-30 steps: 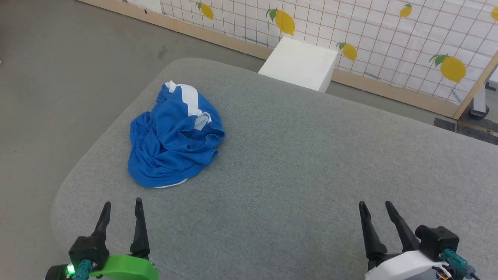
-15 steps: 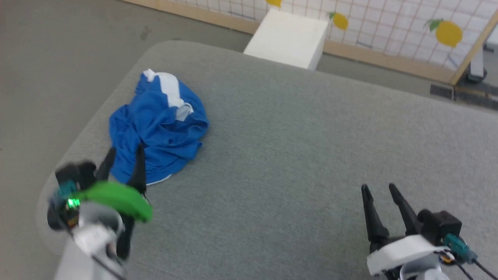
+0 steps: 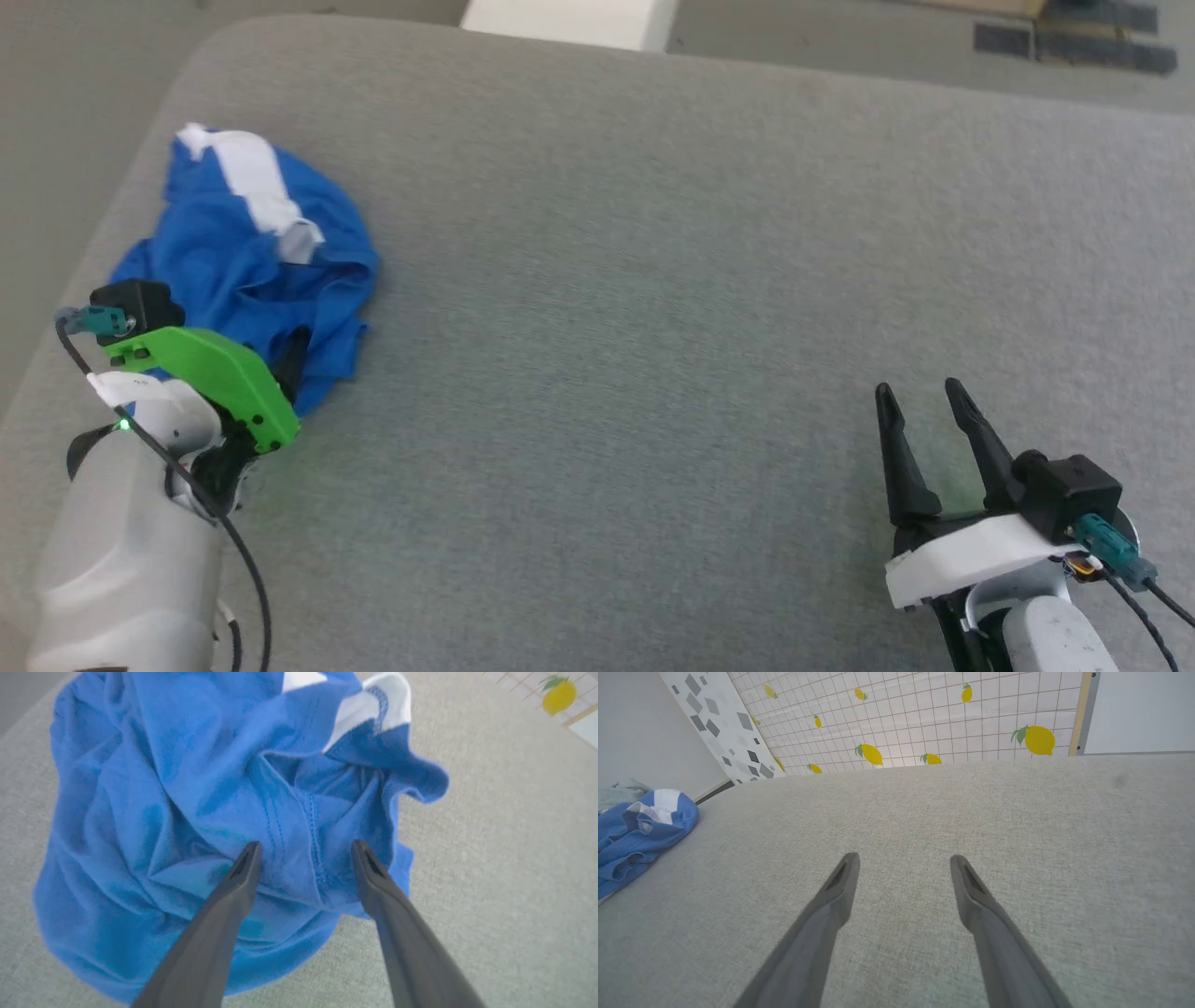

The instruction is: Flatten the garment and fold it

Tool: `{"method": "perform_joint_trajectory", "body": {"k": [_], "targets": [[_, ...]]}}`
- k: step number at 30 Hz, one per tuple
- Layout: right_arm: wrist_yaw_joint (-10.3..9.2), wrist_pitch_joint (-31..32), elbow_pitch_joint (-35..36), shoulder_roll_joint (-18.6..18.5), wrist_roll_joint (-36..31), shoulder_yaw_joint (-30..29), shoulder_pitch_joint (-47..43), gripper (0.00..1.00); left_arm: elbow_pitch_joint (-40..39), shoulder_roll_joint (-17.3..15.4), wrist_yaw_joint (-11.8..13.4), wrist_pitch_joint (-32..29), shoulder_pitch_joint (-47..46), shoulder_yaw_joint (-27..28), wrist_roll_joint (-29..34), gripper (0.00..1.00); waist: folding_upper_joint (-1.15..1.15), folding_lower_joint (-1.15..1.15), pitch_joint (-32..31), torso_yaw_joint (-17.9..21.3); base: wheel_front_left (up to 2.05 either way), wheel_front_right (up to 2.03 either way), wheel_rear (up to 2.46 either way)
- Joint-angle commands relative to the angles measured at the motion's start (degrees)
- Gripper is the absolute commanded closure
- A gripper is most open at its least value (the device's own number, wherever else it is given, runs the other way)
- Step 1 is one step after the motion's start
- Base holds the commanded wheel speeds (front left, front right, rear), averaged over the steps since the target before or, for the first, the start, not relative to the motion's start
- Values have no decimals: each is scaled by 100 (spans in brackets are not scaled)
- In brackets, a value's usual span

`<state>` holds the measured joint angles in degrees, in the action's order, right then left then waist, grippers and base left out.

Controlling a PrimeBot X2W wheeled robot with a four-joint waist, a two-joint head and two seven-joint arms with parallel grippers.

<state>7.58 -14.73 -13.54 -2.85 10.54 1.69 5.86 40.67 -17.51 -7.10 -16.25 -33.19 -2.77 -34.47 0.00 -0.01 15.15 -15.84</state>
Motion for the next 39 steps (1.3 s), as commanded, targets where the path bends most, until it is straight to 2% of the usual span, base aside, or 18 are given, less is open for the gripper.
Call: {"method": "perform_joint_trajectory", "body": {"k": [1,6,7,8,9,15,18,21,25,30,36,39], "targets": [[-9,-27,50,-3,-5,24,105,0,150,-87,-37,-50,-104,-19,-40,0,0,1,380,376,0,0,0],[-9,-27,83,-3,37,78,199,0,724,-123,-34,-270,-174,-34,-153,0,0,1,453,460,0,0,0],[-9,-27,85,-3,45,85,214,0,795,-126,-31,-293,-178,-52,-146,5,0,1,452,466,0,0,0],[-9,-27,83,-3,52,93,226,0,833,-142,-29,-226,-191,-76,-108,93,0,1,439,469,0,0,0],[-9,-27,76,-3,59,100,230,0,847,-130,-28,-122,-202,-60,-113,100,0,1,413,468,0,0,0],[-9,-27,7,-3,194,247,229,0,447,-17,-33,929,-499,48,-191,100,0,1,130,549,0,0,0],[-9,-27,-32,-3,326,375,210,0,-197,-2,-36,1290,-781,-193,-268,100,0,1,-124,747,0,0,0],[-9,-27,-56,-3,462,441,135,0,-982,-21,-37,1346,-968,-598,-393,100,0,1,-362,1004,0,0,0],[-9,-27,-82,-3,579,426,-40,0,-1963,1,-37,1019,-990,-1119,-680,100,0,1,-652,1415,0,0,0],[-9,-27,-45,-3,668,288,-304,0,-2798,45,-38,115,-530,-1827,-902,100,0,1,-872,1864,0,0,0],[-9,-27,-6,-3,660,91,-575,0,-2950,79,-15,-1027,411,-2820,-904,100,0,1,-925,2071,0,0,0],[-9,-27,12,-3,657,103,-630,0,-2754,121,-16,-1148,858,-3144,-876,100,0,1,-932,2142,0,0,0]]}}
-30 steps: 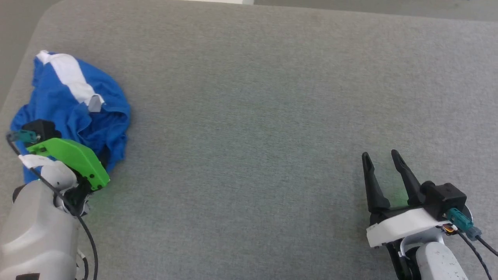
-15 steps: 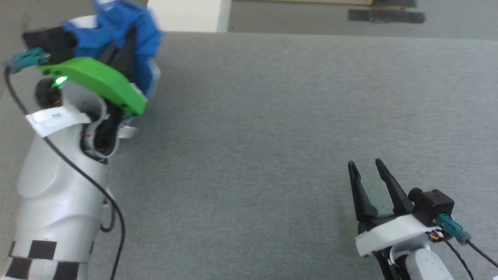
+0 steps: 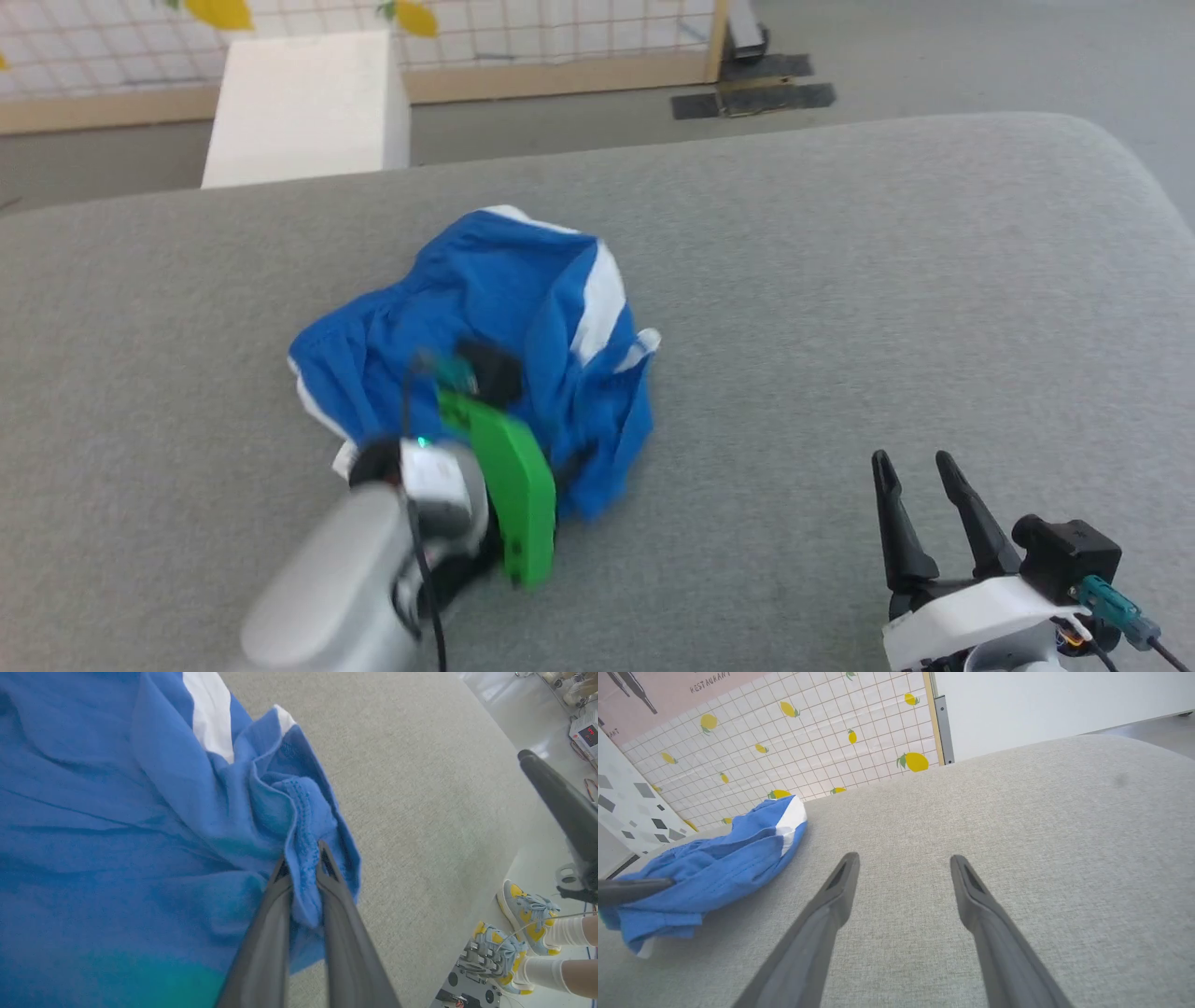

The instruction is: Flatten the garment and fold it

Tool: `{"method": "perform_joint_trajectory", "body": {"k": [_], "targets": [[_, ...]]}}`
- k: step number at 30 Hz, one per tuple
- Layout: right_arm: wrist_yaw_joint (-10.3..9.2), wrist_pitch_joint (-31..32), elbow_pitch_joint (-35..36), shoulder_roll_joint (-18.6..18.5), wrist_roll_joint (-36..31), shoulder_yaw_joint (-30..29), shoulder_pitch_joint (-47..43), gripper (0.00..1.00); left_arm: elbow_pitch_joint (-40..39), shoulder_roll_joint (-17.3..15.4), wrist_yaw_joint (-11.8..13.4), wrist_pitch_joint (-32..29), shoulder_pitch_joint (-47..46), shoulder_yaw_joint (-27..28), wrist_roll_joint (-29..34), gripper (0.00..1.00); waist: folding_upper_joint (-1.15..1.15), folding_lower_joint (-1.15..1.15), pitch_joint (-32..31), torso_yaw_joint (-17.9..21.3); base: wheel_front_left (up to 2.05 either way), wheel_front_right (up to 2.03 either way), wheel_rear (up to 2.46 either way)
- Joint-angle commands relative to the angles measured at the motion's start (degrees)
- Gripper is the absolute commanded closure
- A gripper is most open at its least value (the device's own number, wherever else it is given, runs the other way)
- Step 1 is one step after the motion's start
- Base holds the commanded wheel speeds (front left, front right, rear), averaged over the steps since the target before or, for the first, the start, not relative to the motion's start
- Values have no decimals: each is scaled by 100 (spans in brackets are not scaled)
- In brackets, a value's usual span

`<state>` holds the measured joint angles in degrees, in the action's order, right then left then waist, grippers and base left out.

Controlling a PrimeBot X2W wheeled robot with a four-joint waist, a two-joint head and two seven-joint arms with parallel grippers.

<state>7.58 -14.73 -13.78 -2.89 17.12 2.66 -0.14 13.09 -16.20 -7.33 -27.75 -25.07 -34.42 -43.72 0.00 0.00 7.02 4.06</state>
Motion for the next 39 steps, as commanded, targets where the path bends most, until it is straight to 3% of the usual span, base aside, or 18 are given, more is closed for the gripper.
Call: {"method": "perform_joint_trajectory", "body": {"k": [1,5,6,7,12,15,20,22,25,29,35,39], "targets": [[-9,-27,38,2,1,5,-37,0,113,23,11,-18,222,-52,7,100,0,0,-120,171,0,0,0],[-9,-27,52,2,29,-39,-44,0,415,197,40,-11,690,-139,-236,100,0,0,-136,150,0,0,0],[-9,-27,57,2,37,-29,-40,0,427,244,63,85,732,-68,-304,84,0,0,-143,123,0,0,0],[-9,-27,59,2,38,-24,-37,0,414,283,86,169,744,20,-380,0,0,0,-150,91,0,0,0],[-9,-27,35,2,47,-7,-43,0,89,302,157,908,592,720,-656,0,0,0,-261,-102,0,0,0],[-9,-27,-17,2,62,8,-51,0,-140,120,283,1736,559,1229,-477,0,0,0,-362,-197,0,0,0],[-9,-27,-77,2,66,14,-99,0,-191,-289,527,3756,911,1771,534,0,0,0,-525,-312,0,0,0],[-9,-27,-103,2,64,18,-126,0,-106,-338,696,4102,1160,1880,820,0,0,0,-574,-351,0,0,0],[-9,-27,-245,2,66,41,-169,0,-94,-309,919,4244,1549,2005,1171,0,0,0,-632,-416,0,0,0],[-9,17,-627,2,116,118,-66,0,-368,-37,1090,4270,2058,2368,1394,0,0,0,-650,-486,0,0,0],[-9,732,-1134,2,72,412,873,0,-692,326,949,4273,2526,2738,1679,0,0,0,-516,-583,0,0,0],[-9,1805,-1618,2,-44,805,1736,0,-711,431,808,4273,2496,2880,1818,0,0,0,-345,-670,0,0,0]]}}
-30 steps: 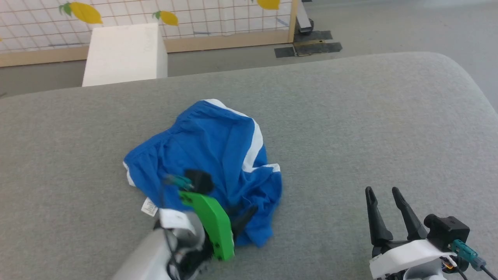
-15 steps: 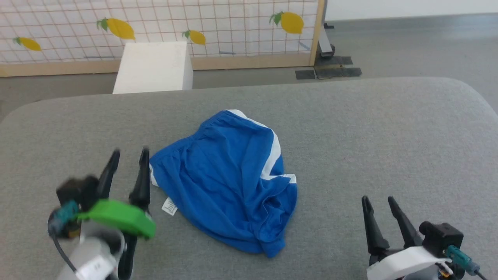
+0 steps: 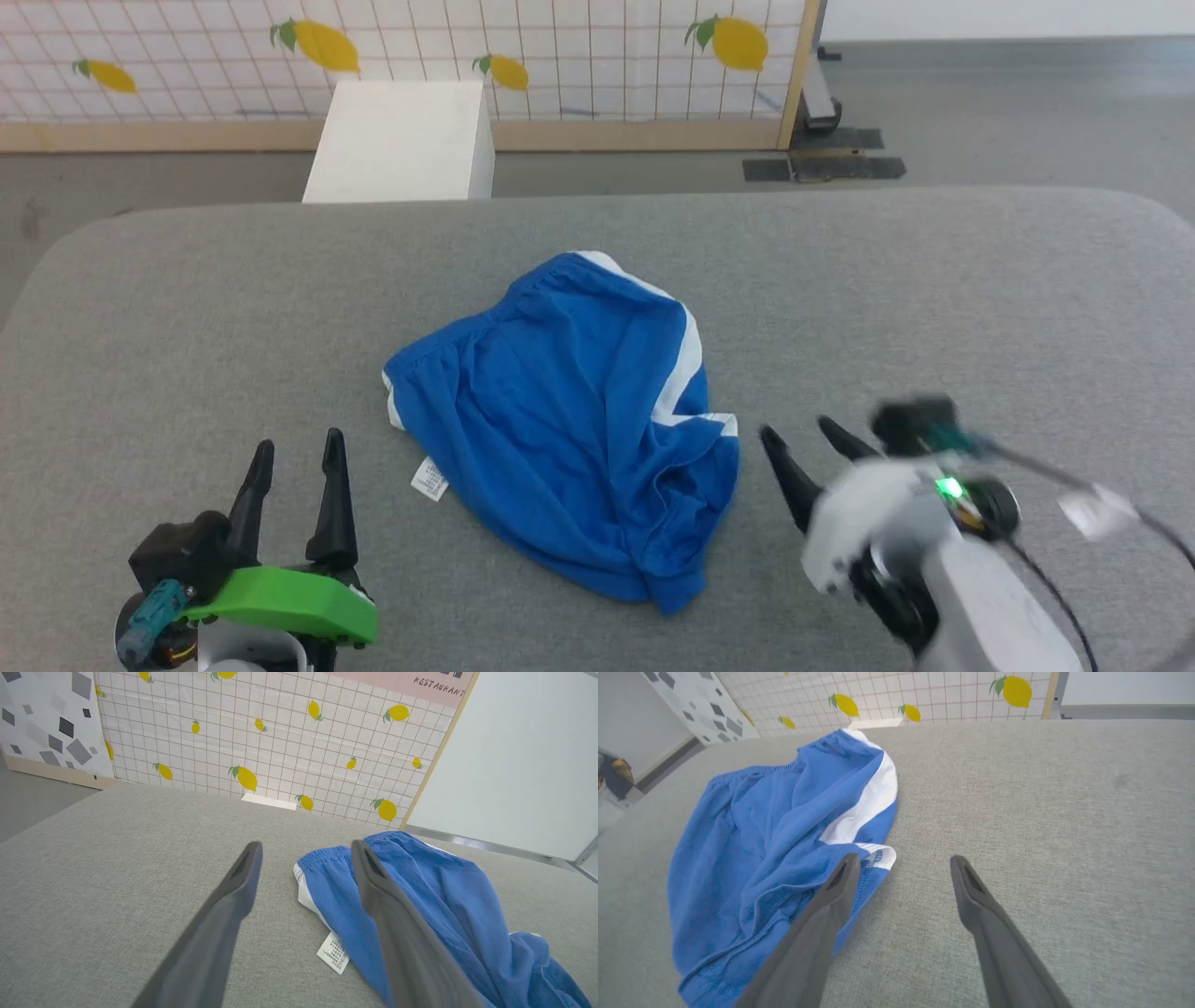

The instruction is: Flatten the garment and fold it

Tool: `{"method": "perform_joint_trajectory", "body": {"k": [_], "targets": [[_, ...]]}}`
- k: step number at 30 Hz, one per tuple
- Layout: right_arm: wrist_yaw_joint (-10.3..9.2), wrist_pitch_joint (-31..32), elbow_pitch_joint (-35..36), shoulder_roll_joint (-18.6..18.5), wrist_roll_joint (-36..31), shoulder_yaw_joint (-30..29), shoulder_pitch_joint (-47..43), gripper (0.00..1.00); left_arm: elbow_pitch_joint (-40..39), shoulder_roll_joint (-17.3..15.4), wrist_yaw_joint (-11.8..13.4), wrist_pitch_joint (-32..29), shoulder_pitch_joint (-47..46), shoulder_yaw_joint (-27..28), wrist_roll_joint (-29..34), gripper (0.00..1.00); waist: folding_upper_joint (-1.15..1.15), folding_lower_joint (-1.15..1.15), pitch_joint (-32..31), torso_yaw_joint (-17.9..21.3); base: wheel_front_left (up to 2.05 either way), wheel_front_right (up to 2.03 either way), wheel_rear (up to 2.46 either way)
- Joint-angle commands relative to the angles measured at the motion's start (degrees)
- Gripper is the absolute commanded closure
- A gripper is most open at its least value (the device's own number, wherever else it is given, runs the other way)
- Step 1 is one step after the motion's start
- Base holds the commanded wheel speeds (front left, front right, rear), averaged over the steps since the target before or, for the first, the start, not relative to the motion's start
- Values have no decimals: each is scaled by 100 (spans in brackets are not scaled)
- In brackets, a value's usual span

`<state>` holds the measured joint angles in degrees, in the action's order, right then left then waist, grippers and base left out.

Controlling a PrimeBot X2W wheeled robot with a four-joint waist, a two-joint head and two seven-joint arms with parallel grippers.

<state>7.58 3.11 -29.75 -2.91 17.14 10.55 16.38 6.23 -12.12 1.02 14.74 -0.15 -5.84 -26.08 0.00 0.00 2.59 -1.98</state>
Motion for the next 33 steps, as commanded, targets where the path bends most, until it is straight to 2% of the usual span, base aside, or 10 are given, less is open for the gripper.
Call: {"method": "perform_joint_trajectory", "body": {"k": [1,8,12,13,14,15,19,23,30,33], "targets": [[-9,352,-184,3,-138,109,319,0,-24,49,-76,25,-41,47,90,0,0,0,165,-103,0,0,0],[-9,2204,-1059,3,-463,582,1079,0,6,302,-322,25,-297,256,272,0,0,0,435,-343,0,0,0],[-9,2421,-1070,3,-145,940,1043,0,70,424,-457,25,-350,364,366,0,0,0,516,-398,0,0,0],[-9,2430,-1079,3,-80,974,1029,4,84,443,-482,25,-355,395,385,0,0,0,525,-395,0,0,0],[-9,2411,-1080,3,-30,1014,1024,61,108,463,-509,26,-355,432,407,0,0,0,530,-387,0,0,0],[-9,2337,-1058,3,-12,1035,1033,100,126,478,-529,26,-354,459,425,0,0,0,534,-378,0,0,0],[-9,1963,-1040,3,30,758,1087,100,178,533,-602,26,-345,572,512,0,0,0,484,-320,0,0,0],[-9,1459,-970,3,-205,-93,1137,100,190,575,-652,26,-309,661,601,0,0,0,390,-234,0,0,0],[-9,1193,-664,3,-1219,-2638,620,100,200,675,-703,26,-175,745,701,0,0,0,262,-140,0,0,0],[-9,1291,-583,3,-1425,-3456,270,100,224,705,-725,26,-173,755,713,0,0,0,279,-136,0,0,0]]}}
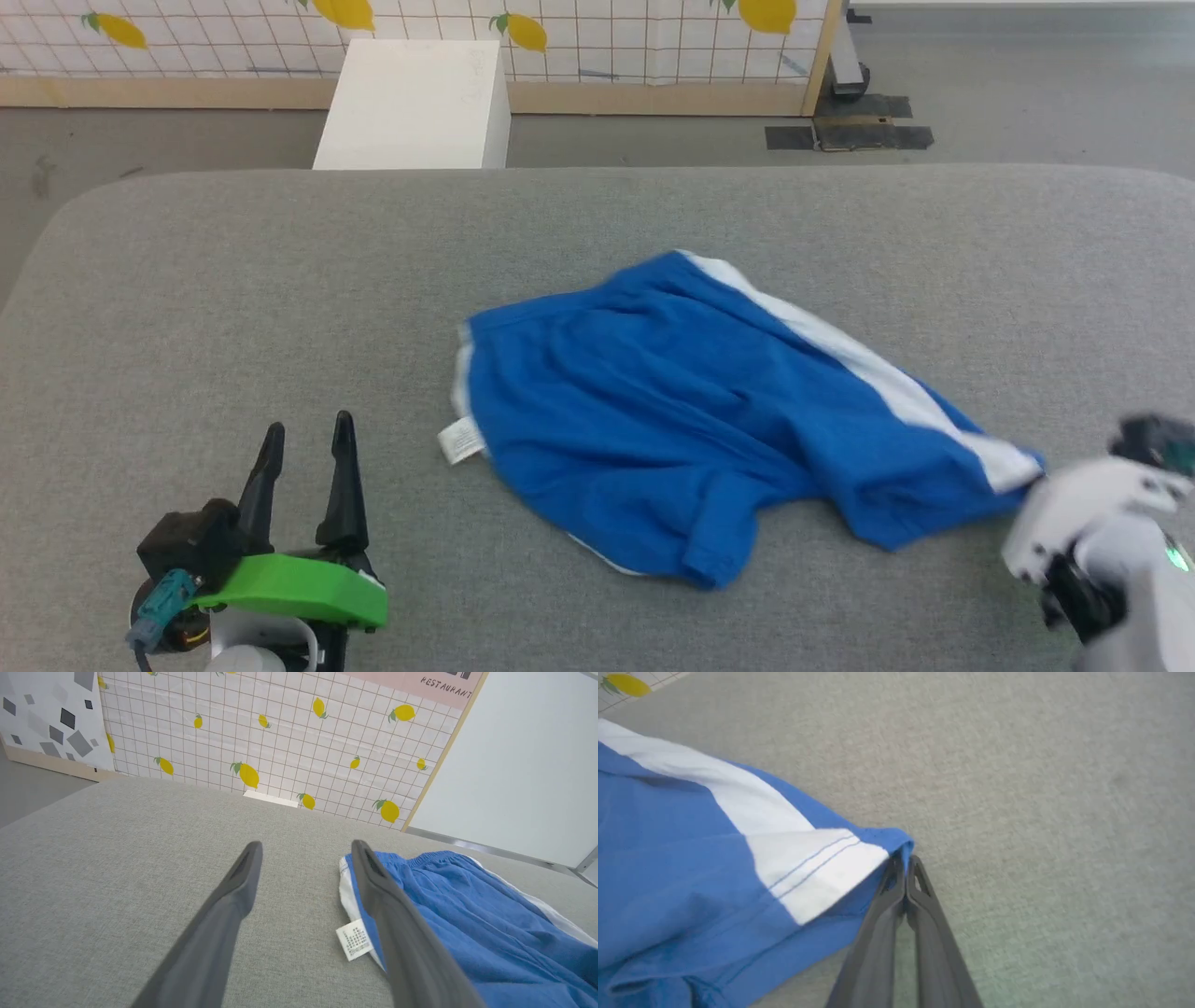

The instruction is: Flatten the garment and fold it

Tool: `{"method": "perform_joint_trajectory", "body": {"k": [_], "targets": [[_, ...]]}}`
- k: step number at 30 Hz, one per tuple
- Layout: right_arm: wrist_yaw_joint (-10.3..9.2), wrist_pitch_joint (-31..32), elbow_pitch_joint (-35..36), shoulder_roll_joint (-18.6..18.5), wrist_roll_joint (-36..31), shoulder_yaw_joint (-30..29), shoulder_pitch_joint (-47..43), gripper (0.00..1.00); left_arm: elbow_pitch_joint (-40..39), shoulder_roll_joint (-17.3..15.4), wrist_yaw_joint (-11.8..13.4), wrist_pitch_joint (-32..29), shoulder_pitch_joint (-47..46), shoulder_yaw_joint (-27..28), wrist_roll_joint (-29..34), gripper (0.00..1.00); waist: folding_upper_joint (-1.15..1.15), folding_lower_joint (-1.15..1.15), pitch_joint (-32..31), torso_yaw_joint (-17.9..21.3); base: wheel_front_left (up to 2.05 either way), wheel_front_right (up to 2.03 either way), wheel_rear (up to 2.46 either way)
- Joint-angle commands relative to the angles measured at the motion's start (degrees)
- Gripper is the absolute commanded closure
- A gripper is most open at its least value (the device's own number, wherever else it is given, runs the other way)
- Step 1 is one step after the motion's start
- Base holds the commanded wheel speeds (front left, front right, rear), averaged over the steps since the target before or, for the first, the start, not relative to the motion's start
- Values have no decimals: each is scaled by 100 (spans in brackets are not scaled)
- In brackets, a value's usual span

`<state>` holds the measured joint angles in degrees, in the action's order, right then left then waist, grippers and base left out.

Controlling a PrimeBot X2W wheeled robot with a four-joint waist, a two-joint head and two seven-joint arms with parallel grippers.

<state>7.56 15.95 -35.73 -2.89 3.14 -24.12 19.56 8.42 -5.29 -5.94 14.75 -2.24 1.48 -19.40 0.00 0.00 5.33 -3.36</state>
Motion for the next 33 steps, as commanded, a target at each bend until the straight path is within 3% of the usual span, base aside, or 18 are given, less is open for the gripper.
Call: {"method": "perform_joint_trajectory", "body": {"k": [1,3,4,5,12,17,28,33], "targets": [[-8,34,-12,2,-48,-215,-151,100,16,30,-38,25,35,26,47,0,0,0,12,7,0,0,0],[-8,-17,-88,2,18,-379,-230,100,42,37,-52,25,38,35,50,0,0,0,29,34,0,0,0],[-8,-126,-110,2,123,-393,-223,67,48,38,-58,25,37,47,51,0,0,0,37,51,0,0,0],[-8,-293,-128,2,219,-351,-211,0,60,34,-65,25,37,64,51,0,0,0,44,82,0,0,0],[-8,-1677,153,2,1074,74,-249,0,192,-77,-110,-19,-181,-45,-5,0,0,0,-3,362,0,0,0],[-8,-2111,531,2,1318,248,-514,0,319,-402,-138,-670,-1011,-358,-116,0,0,0,78,677,0,0,0],[-8,-2119,1010,2,1753,754,-812,0,1768,-1229,-153,-3526,-2984,-1389,-285,0,0,0,588,1560,0,0,0],[-8,-2221,1044,2,1916,957,-863,0,2408,-1481,-96,-4314,-3258,-1598,-103,0,0,0,804,1804,0,0,0]]}}
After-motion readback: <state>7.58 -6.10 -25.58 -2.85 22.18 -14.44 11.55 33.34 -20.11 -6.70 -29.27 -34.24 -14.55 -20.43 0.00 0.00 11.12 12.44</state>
